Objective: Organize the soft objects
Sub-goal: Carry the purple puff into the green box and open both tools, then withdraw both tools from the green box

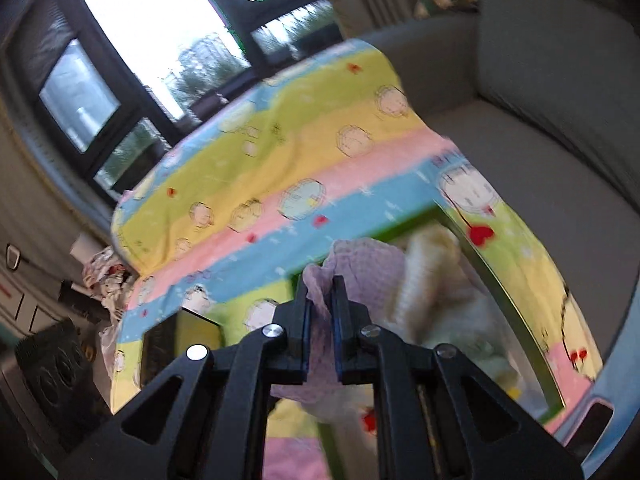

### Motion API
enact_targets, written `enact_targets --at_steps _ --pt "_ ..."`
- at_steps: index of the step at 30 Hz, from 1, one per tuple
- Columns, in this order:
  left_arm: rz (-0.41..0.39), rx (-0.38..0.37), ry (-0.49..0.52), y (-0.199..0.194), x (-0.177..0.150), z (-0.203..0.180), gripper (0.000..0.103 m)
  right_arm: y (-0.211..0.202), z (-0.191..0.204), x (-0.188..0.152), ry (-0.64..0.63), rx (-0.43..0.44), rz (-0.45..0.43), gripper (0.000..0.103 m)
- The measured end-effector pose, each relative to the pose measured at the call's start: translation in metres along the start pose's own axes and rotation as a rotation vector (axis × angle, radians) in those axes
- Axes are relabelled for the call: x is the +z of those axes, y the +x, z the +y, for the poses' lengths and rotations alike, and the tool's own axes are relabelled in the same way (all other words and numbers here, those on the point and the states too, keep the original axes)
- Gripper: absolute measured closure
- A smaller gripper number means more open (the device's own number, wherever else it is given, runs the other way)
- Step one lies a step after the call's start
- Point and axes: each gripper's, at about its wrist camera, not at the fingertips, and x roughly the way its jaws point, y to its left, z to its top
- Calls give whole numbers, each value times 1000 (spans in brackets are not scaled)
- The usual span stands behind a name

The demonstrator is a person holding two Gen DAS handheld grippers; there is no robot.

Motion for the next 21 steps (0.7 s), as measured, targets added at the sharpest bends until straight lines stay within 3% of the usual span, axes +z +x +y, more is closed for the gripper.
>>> enact_targets --at_steps 2,4,5,7,9,10,15,21 --pt "28 11 6 11 -3 -3 81 3 -16 -9 23 -33 11 88" --pt "44 13 12 15 -6 -9 81 4 -26 -14 41 -50 12 65" --pt "50 13 22 17 -7 -11 80 3 -29 -16 51 -55 3 59" --pt "46 23 30 18 -8 -12 64 -1 -34 -18 64 -64 -21 32" --pt "35 38 24 11 -8 -13 26 -10 -34 -19 69 -80 -53 19" --pt "29 44 20 8 -8 -12 19 -16 -32 -21 64 -90 -70 12" --pt "16 55 45 -3 -6 -15 15 -32 -30 -28 46 -185 -122 2" --pt "19 82 62 -8 -10 -18 15 -43 -33 -39 67 -225 -152 1"
